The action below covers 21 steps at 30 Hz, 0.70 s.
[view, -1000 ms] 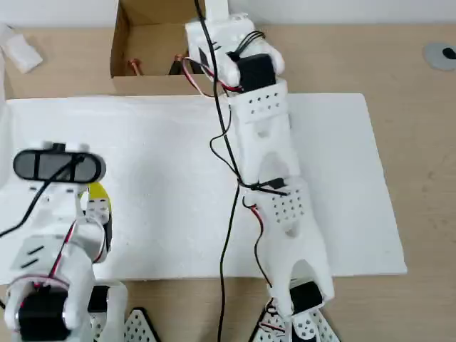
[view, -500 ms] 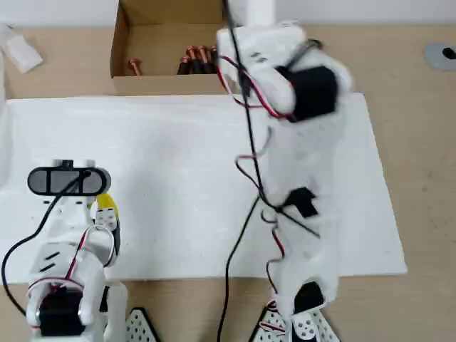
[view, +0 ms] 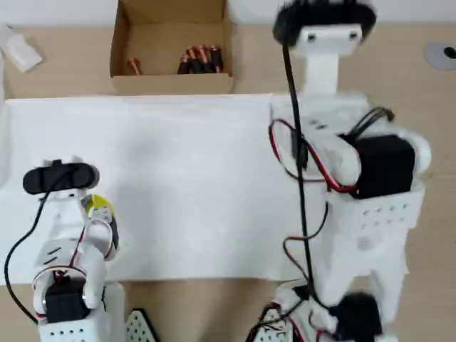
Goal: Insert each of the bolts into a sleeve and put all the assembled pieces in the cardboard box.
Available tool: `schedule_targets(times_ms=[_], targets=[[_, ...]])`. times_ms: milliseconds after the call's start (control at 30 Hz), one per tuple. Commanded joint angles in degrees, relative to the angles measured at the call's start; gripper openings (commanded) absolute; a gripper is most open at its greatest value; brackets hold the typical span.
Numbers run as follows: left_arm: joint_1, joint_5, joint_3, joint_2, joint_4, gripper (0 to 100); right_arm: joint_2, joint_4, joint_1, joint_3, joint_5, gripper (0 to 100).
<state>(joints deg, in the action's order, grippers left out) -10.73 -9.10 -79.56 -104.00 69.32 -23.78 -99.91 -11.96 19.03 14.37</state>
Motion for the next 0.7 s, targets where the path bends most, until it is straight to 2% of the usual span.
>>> schedule_targets(times_ms=[0,100,233,433,667], targets=[[-0.44,0.18,0.0,-0.22,-1.14,1,-8.48,5.36,6.55,-19.56,0.53,1.0],[-0.79,0.18,-1.49,-0.22,-1.14,1,-14.29,10.46,10.33,-33.1,0.09,1.0],[-0.79,0.09,-4.13,-0.22,-1.05,1,-23.96,17.14,10.59,-48.66,-0.62,1.0],[-0.88,0.18,-4.57,-0.22,-1.14,1,-41.98,29.71,10.86,-71.6,-8.62,1.0],[-0.88,4.48,-6.42,-0.22,-0.79,1,-63.34,35.16,10.86,-93.05,-11.25,1.0]])
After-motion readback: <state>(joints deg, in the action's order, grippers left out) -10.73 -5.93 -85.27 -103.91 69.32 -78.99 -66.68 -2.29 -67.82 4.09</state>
